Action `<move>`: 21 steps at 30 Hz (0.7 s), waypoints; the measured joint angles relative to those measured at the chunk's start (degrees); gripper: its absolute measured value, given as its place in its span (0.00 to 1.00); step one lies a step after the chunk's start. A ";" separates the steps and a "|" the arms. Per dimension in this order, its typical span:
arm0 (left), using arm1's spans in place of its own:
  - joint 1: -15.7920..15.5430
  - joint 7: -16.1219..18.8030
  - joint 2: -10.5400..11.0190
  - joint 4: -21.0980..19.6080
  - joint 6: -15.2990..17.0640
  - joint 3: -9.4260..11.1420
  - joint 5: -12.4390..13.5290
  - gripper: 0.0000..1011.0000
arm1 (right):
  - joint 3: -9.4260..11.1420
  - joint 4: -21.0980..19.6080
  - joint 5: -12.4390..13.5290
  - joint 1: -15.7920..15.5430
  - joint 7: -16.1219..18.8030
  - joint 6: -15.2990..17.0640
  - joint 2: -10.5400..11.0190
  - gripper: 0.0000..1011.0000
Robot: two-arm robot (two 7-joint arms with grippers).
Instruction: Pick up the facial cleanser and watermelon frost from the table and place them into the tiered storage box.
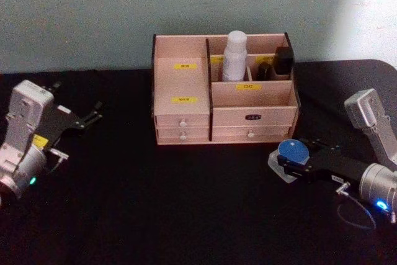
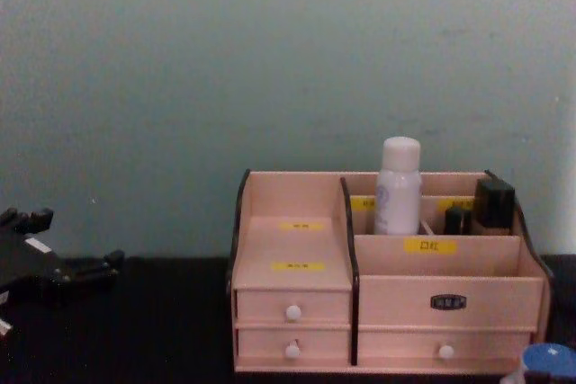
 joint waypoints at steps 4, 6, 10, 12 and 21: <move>0.00 0.00 0.00 0.00 0.00 0.00 0.00 0.99 | 0.23 -1.17 0.19 -0.19 1.08 -0.67 0.62 0.70; 0.00 0.00 0.00 0.00 0.00 0.00 0.00 0.99 | 0.28 -1.55 0.36 -0.19 1.35 -0.68 0.80 0.70; 0.00 0.00 0.00 0.00 0.00 0.00 0.00 0.99 | -0.16 -2.64 0.52 0.29 2.11 -0.54 1.15 0.70; 0.00 0.00 0.00 0.00 0.00 0.00 0.00 0.99 | -0.54 -2.85 0.48 0.68 2.37 -0.48 1.15 0.70; 0.00 0.00 0.00 0.00 0.00 0.00 0.01 0.99 | -3.38 -3.31 -0.11 4.42 3.65 -0.26 0.04 0.70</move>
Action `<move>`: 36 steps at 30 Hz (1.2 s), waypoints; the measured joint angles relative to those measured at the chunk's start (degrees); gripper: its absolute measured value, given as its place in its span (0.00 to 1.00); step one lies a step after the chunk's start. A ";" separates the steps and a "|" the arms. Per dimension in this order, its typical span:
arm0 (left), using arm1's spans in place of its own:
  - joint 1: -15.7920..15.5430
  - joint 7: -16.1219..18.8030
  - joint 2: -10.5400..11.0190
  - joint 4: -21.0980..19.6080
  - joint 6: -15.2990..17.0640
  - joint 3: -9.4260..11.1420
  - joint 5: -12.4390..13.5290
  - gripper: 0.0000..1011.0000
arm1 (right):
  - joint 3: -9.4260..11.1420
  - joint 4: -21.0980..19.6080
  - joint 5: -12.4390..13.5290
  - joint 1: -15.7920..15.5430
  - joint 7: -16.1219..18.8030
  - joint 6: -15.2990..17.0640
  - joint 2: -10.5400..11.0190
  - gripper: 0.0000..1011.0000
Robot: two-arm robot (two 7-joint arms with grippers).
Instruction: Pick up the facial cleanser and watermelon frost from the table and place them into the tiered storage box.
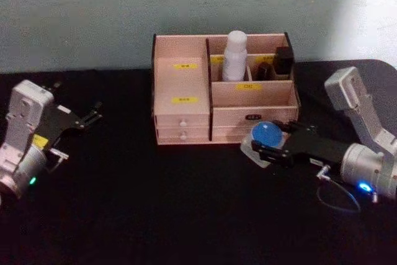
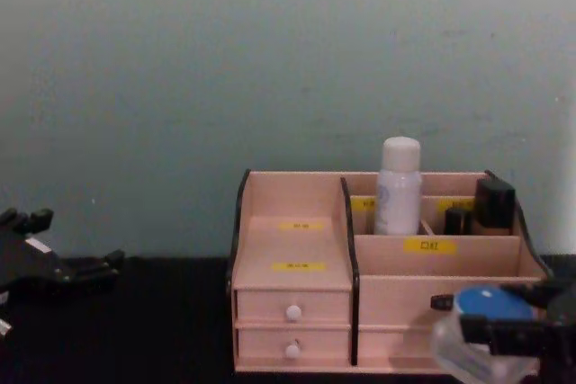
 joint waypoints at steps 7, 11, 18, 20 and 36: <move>0.00 0.00 0.00 0.00 0.00 0.00 0.00 0.99 | -1.91 0.62 0.19 3.18 1.15 0.09 -1.36 0.70; 0.00 0.00 0.00 0.00 0.00 0.00 0.00 0.99 | -3.01 1.64 0.44 5.23 1.67 0.02 -2.31 0.70; 0.00 0.00 0.00 0.00 0.00 0.00 0.00 0.99 | -5.13 4.37 0.69 9.67 2.82 -0.78 -4.25 0.70; 0.00 0.00 0.00 0.00 0.00 0.00 0.00 0.99 | -5.57 5.07 0.69 10.66 3.07 -0.89 -4.67 0.70; 0.00 0.00 0.00 0.00 0.00 0.00 0.00 0.99 | -9.61 13.84 0.22 20.37 4.48 -1.51 -9.53 0.70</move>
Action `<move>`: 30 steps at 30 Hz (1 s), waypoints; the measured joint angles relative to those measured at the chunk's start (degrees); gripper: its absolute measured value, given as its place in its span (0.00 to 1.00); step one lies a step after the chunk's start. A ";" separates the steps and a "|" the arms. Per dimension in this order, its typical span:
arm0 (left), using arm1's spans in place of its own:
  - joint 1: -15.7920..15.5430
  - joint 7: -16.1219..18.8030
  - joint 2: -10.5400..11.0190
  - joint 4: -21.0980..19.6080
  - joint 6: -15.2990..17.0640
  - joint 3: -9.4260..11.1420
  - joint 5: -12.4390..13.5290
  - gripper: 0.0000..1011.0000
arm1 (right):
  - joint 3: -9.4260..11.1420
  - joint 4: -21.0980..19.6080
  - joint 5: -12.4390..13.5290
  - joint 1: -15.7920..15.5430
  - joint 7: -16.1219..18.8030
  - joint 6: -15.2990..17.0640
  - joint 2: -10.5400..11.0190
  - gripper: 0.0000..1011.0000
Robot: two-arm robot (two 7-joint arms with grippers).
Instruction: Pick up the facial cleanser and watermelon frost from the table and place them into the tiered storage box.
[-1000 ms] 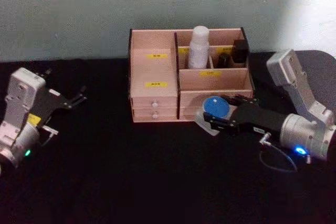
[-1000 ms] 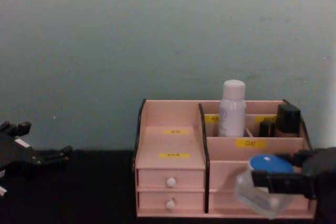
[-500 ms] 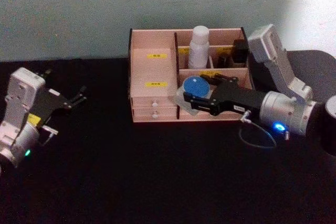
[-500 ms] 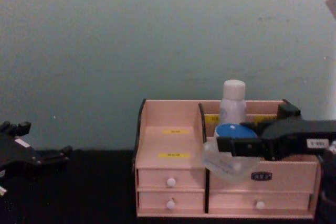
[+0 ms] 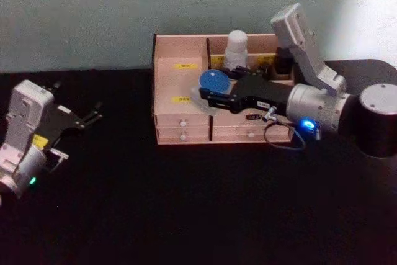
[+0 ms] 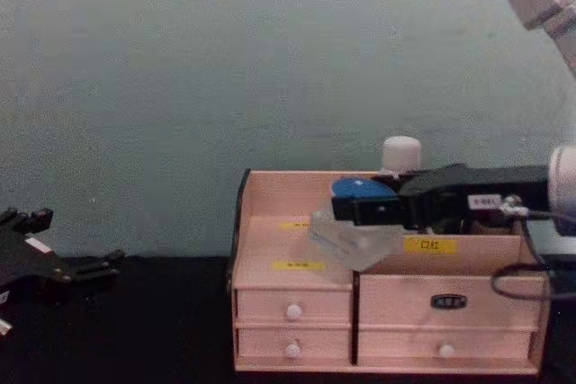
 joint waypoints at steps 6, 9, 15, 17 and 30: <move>0.00 0.00 0.00 0.00 0.00 0.00 0.00 0.99 | -0.92 3.20 -0.27 2.32 -0.15 -0.12 -1.93 0.70; 0.00 0.00 0.00 0.00 0.00 0.00 0.00 0.99 | -1.51 5.15 -0.68 3.53 -0.16 -0.54 -2.92 0.70; 0.00 0.00 0.00 0.00 0.00 0.00 0.00 0.99 | -2.37 9.38 -1.43 6.00 0.09 -1.71 -5.08 0.70; 0.00 0.00 0.00 0.00 0.00 0.00 0.00 0.99 | -2.52 10.42 -1.53 6.59 0.20 -1.98 -5.67 0.70; 0.00 0.00 0.00 0.00 0.00 0.00 0.00 0.99 | -3.51 17.27 -2.71 10.12 0.92 -2.89 -9.44 0.70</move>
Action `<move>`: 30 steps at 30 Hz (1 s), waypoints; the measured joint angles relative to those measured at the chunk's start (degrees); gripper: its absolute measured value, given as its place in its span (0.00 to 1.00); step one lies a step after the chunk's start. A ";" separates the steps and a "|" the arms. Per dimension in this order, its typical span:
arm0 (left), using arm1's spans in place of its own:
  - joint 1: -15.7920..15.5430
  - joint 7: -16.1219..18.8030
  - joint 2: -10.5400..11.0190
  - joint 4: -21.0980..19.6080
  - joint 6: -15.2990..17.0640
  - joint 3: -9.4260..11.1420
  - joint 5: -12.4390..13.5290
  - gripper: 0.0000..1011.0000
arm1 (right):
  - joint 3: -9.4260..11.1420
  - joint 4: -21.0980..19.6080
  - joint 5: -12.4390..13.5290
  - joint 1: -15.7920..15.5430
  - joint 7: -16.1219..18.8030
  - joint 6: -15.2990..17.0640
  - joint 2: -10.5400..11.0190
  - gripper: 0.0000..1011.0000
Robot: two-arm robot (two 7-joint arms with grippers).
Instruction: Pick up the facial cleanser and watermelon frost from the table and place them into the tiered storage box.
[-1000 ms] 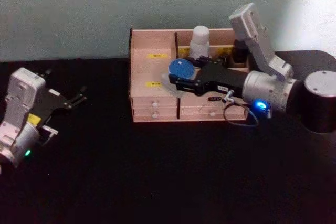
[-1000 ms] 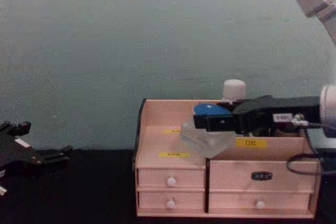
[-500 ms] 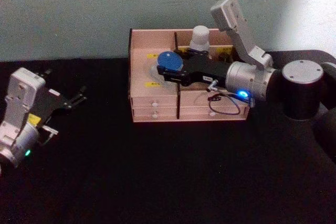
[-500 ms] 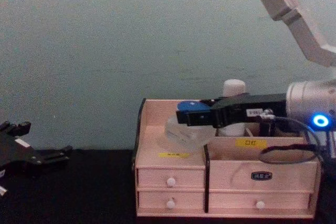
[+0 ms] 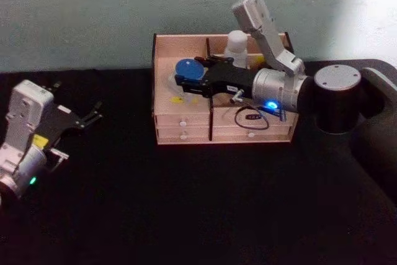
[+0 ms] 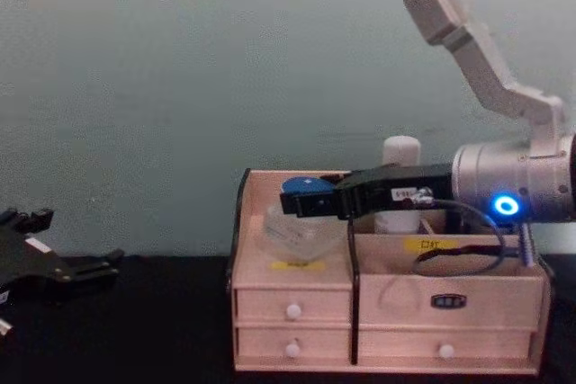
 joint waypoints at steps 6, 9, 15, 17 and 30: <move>0.00 0.00 0.00 0.00 0.00 0.00 0.00 0.99 | -0.28 2.68 -0.62 1.26 0.36 -0.43 -1.32 0.70; 0.00 0.00 0.00 0.00 0.00 0.00 0.00 0.99 | -0.31 3.82 -0.84 1.78 0.48 -0.55 -1.86 0.70; 0.00 0.00 0.00 0.00 0.00 0.00 0.00 0.99 | -0.32 5.99 -1.29 2.65 0.60 -0.66 -2.91 0.70; 0.00 0.00 0.00 0.00 0.00 0.00 0.01 0.99 | -0.28 6.53 -1.49 2.83 0.61 -0.66 -3.13 0.70; 0.00 0.00 0.00 0.00 0.00 0.00 0.00 0.99 | 0.17 7.50 -1.71 3.13 0.47 -0.54 -3.67 0.70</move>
